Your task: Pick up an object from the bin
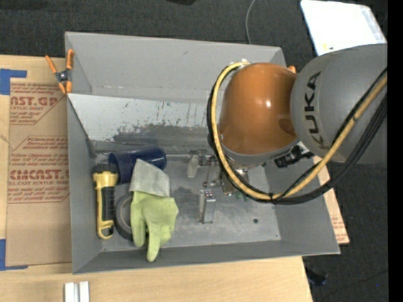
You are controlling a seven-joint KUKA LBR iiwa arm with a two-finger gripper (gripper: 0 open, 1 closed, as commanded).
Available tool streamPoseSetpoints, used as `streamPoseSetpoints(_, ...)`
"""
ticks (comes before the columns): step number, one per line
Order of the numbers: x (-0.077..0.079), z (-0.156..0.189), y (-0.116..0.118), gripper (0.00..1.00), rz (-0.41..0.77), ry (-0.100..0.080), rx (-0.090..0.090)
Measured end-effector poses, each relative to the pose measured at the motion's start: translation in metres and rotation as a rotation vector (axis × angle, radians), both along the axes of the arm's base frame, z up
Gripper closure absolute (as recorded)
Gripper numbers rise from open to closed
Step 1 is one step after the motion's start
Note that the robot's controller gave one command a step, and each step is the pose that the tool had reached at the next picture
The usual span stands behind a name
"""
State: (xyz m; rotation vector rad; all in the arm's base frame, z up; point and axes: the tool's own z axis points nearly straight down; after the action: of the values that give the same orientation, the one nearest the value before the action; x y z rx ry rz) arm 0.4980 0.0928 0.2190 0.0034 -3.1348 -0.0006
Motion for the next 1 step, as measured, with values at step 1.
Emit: streamPoseSetpoints(1, 0.0018, 0.0037, -0.0005, 0.0, -0.002, -0.008, 0.001)
